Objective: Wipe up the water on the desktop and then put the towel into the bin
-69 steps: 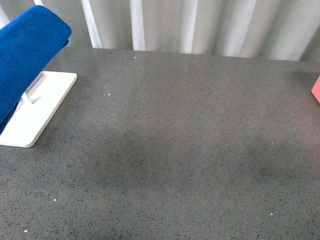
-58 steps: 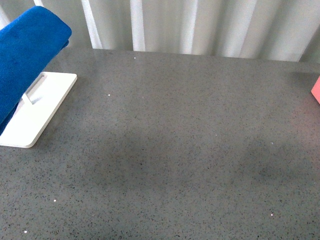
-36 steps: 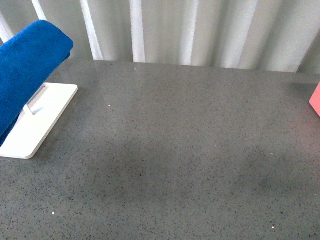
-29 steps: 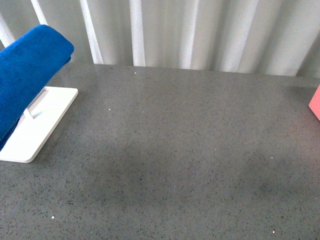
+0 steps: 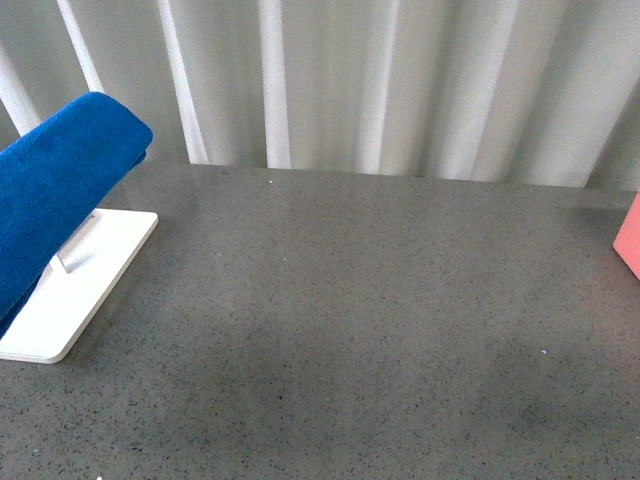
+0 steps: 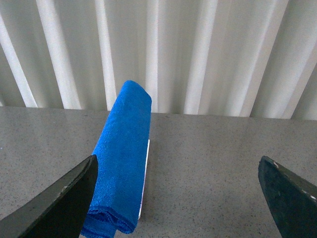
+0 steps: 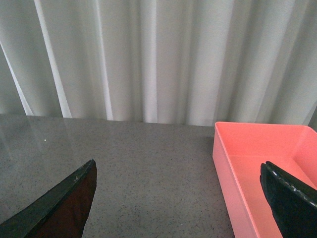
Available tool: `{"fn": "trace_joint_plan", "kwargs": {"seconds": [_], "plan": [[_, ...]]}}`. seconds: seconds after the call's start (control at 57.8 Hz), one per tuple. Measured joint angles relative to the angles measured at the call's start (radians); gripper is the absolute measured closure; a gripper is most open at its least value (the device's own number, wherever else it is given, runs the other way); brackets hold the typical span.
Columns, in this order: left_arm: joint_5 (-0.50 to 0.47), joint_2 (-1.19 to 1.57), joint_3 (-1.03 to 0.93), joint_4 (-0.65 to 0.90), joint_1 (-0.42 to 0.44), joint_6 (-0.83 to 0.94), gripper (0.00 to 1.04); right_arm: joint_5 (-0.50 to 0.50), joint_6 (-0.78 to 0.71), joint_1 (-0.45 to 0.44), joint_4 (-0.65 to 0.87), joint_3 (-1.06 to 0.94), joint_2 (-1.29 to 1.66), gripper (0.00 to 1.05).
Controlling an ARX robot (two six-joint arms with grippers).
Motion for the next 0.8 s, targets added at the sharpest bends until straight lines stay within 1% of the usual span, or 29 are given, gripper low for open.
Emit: {"fn": "trace_joint_plan", "kwargs": {"seconds": [0.069, 0.104, 0.138, 0.156, 0.173, 0.19, 0.225, 0.26, 0.398, 0.467, 0.502, 0.588, 0.64, 0.675, 0.796], "plan": [[0.0, 0.0, 0.0, 0.0, 0.0, 0.0, 0.07, 0.0, 0.0, 0.0, 0.0, 0.0, 0.0, 0.07], [0.026, 0.006, 0.002, -0.008, 0.006, -0.016, 0.07, 0.0, 0.0, 0.0, 0.0, 0.0, 0.0, 0.07], [0.148, 0.035, 0.023, -0.077, 0.04, -0.075, 0.07, 0.0, 0.0, 0.0, 0.0, 0.0, 0.0, 0.07], [0.163, 0.046, 0.029, -0.094, 0.047, -0.084, 0.07, 0.0, 0.0, 0.0, 0.0, 0.0, 0.0, 0.07], [0.234, 0.066, 0.039, -0.122, 0.049, -0.127, 0.07, 0.0, 0.0, 0.0, 0.0, 0.0, 0.0, 0.07], [0.272, 0.084, 0.046, -0.136, 0.047, -0.151, 0.07, -0.001, 0.0, 0.0, 0.0, 0.0, 0.0, 0.07], [0.284, 0.103, 0.049, -0.141, 0.037, -0.198, 0.07, 0.0, 0.0, 0.0, 0.0, 0.0, 0.0, 0.07], [0.262, 0.114, 0.051, -0.137, 0.018, -0.229, 0.07, 0.0, 0.0, 0.0, 0.0, 0.0, 0.0, 0.07], [0.163, 0.153, 0.116, -0.077, -0.12, -0.299, 0.07, 0.0, 0.0, 0.0, 0.0, 0.0, 0.0, 0.07], [0.102, 0.235, 0.15, 0.01, -0.188, -0.299, 0.07, 0.0, 0.0, 0.0, 0.0, 0.0, 0.0, 0.07], [0.06, 0.307, 0.177, 0.082, -0.226, -0.287, 0.07, 0.0, 0.0, 0.0, 0.0, 0.0, 0.0, 0.07], [0.032, 0.51, 0.246, 0.224, -0.291, -0.254, 0.07, 0.0, 0.0, 0.0, 0.0, 0.0, 0.0, 0.07], [0.039, 0.629, 0.301, 0.283, -0.304, -0.224, 0.07, 0.0, 0.0, 0.0, 0.0, 0.0, 0.0, 0.07], [0.064, 0.726, 0.357, 0.316, -0.302, -0.205, 0.07, 0.0, 0.0, 0.0, 0.0, 0.0, 0.0, 0.07], [0.08, 1.061, 0.592, 0.337, -0.26, -0.122, 0.07, 0.0, 0.0, 0.0, 0.0, 0.0, 0.0, 0.07]]}}
